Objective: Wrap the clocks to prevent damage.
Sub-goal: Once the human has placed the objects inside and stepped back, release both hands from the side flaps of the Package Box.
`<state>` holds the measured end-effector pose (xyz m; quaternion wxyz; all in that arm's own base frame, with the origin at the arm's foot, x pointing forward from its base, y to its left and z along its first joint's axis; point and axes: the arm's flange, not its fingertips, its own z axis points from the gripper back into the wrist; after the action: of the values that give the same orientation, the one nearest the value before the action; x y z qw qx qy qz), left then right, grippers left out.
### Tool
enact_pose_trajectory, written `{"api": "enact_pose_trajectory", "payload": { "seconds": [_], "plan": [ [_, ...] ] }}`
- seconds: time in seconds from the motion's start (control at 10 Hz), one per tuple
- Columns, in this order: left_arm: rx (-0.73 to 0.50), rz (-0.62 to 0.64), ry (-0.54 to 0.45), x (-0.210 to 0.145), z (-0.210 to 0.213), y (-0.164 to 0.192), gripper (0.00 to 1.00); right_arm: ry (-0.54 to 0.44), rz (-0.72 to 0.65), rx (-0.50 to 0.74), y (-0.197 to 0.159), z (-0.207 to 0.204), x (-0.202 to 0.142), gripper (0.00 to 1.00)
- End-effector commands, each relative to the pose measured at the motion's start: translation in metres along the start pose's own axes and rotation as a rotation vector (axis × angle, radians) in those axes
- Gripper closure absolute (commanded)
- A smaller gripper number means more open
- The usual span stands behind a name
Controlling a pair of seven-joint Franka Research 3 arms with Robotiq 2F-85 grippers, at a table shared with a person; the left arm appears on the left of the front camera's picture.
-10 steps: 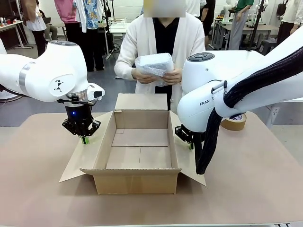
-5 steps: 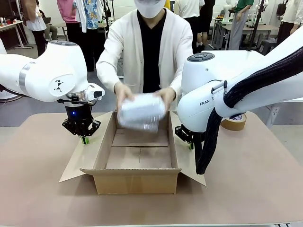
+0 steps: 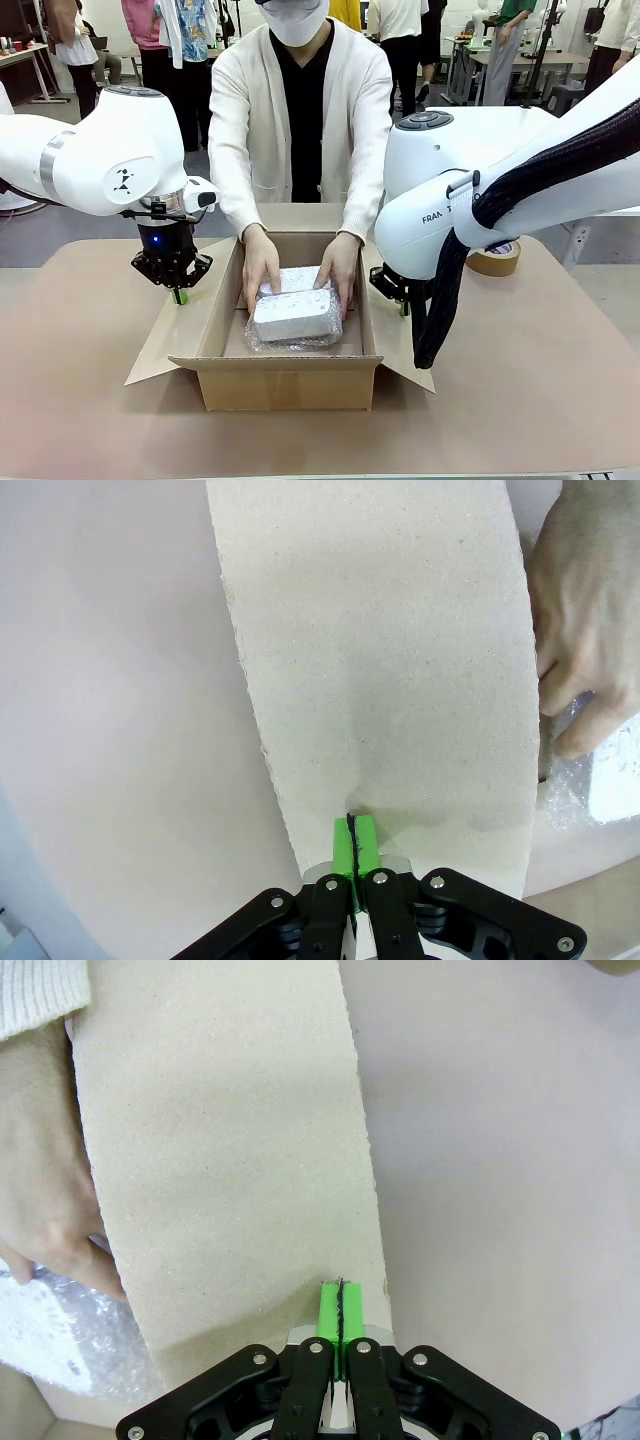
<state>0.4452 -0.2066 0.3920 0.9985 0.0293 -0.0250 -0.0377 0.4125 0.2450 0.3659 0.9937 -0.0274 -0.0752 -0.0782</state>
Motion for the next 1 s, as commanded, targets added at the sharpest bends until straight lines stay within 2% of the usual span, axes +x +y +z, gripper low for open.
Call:
{"api": "enact_pose_trajectory", "payload": {
  "seconds": [0.0, 0.9],
  "plan": [
    [0.007, -0.004, -0.001, 0.0001, -0.0008, 0.0004, 1.00, 0.006, 0.000, -0.002, 0.0017, -0.0033, -0.0015, 0.99],
    [0.000, 0.000, 0.000, 0.0000, 0.0000, 0.0000, 1.00, 0.000, 0.000, 0.000, 0.0000, 0.0000, 0.0000, 0.99]
  ]
}}
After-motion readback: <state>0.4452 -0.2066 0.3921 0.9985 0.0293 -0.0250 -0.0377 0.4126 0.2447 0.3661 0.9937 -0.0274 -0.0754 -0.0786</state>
